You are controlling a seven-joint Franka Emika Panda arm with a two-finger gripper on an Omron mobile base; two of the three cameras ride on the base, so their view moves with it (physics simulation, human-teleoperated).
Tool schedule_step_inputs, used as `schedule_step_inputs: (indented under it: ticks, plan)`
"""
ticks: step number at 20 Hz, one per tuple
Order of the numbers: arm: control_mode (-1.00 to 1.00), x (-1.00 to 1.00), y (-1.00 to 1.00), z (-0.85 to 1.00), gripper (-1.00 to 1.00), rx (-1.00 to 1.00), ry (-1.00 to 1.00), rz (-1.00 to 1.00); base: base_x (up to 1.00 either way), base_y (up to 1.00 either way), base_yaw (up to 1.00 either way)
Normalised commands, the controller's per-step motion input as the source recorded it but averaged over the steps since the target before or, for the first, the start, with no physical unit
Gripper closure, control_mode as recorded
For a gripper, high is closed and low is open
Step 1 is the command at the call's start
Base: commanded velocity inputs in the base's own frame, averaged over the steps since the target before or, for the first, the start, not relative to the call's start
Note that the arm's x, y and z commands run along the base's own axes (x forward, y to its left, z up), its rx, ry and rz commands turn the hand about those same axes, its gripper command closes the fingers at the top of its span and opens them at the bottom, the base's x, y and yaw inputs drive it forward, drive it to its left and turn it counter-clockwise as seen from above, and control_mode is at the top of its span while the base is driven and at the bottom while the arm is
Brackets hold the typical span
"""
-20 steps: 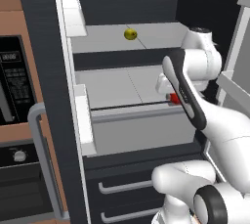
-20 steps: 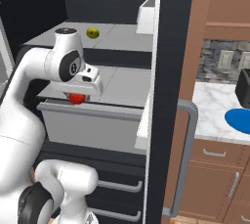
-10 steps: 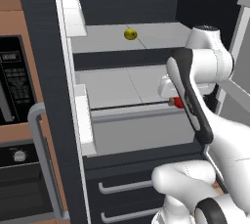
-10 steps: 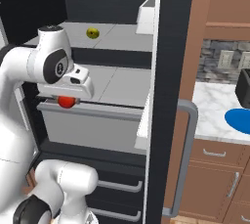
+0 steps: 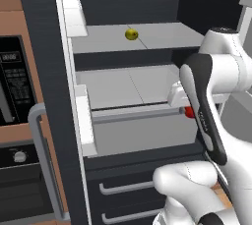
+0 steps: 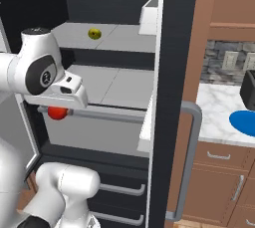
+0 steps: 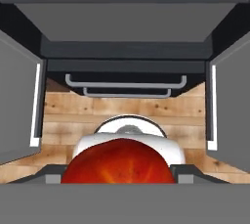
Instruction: Pick tomato from the fridge and place it on the plate on the counter.
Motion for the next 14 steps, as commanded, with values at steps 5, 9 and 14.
schedule_step_inputs:
  ticks: [5, 9, 14]
  plan:
    - [-1.0, -0.53, 0.0, 0.14, 1.0, 0.0, 0.0, 0.0, 0.0, 0.0, 0.0]
    - [-1.0, -0.53, 0.0, 0.1, 1.0, 0.0, 0.0, 0.0, 0.0, 0.0, 0.0]
    - [-1.0, -0.29, 0.0, 0.09, 1.0, 0.0, 0.0, 0.0, 0.0, 0.0, 0.0]
